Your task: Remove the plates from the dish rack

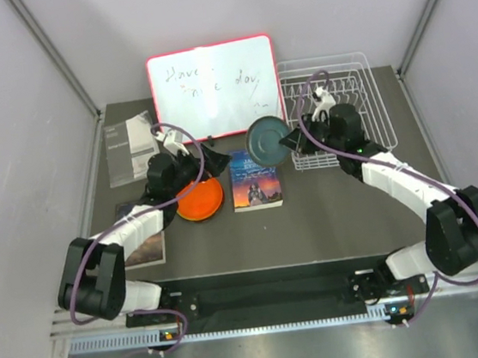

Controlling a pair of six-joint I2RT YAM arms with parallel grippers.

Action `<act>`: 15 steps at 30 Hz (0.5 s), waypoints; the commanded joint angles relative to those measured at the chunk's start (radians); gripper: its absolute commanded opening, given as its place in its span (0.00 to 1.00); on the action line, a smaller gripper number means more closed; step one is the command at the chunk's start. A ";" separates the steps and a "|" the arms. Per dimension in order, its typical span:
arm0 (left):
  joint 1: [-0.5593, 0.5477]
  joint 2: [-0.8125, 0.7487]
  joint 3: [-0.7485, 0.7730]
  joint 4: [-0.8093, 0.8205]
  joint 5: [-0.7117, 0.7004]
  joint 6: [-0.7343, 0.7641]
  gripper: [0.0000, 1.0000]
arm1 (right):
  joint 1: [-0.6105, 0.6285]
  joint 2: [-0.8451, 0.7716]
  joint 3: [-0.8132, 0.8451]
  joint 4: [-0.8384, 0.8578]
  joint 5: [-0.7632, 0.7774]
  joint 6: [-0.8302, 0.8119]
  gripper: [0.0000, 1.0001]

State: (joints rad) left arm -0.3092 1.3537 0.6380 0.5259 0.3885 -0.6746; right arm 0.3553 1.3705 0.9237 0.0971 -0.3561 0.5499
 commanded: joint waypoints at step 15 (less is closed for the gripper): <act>0.001 0.093 -0.054 0.379 0.056 -0.148 0.78 | 0.152 0.137 0.010 0.469 -0.245 0.291 0.00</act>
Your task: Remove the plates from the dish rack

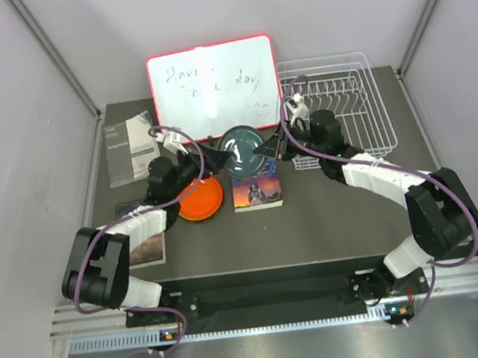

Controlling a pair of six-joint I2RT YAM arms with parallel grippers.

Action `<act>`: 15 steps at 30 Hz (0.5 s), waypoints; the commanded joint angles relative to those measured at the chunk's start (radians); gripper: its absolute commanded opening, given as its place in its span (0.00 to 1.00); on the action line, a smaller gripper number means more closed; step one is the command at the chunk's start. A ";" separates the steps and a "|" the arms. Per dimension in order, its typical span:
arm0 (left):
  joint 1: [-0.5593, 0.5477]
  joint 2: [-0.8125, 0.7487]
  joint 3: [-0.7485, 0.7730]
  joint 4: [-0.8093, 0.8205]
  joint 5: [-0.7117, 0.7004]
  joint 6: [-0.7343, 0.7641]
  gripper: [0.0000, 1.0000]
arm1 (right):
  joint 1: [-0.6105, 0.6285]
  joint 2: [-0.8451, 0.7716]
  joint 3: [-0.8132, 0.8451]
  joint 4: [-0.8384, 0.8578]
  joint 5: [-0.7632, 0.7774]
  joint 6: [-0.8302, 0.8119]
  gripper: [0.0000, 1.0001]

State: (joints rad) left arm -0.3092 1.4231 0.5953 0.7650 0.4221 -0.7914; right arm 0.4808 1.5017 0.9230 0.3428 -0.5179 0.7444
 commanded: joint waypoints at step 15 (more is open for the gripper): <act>0.001 -0.042 -0.054 0.074 0.004 0.037 0.00 | 0.064 0.077 0.059 0.203 -0.114 0.090 0.30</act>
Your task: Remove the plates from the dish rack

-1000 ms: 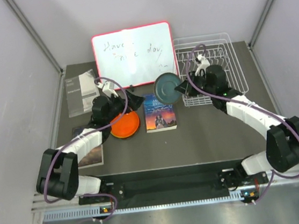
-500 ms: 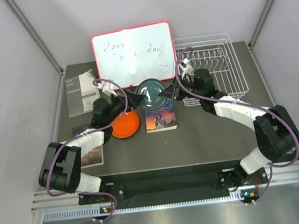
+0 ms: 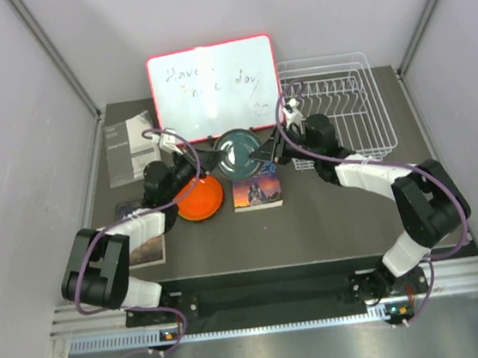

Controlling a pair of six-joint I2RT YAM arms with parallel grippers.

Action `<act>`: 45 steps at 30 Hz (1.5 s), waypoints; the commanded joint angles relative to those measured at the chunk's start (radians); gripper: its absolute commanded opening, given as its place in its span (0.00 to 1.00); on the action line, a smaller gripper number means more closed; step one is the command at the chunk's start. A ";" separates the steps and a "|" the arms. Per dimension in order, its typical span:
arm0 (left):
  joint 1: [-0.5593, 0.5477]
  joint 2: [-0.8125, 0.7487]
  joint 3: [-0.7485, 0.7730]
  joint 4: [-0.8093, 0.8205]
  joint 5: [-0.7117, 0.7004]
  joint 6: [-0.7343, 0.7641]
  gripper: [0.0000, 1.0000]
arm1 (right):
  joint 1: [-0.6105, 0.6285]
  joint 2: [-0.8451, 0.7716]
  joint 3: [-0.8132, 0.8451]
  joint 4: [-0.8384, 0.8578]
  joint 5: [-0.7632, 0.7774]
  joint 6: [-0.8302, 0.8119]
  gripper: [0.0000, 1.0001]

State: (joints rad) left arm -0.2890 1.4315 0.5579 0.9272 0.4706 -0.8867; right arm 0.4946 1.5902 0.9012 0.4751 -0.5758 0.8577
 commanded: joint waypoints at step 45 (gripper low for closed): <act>0.100 -0.448 -0.208 -0.639 -0.517 0.258 0.00 | -0.106 -0.078 0.177 -0.332 0.151 -0.333 0.70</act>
State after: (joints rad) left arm -0.1913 0.9691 0.3462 0.1909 -0.0547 -0.6216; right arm 0.3897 1.5433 1.0752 0.1223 -0.4271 0.5503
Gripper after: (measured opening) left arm 0.194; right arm 0.695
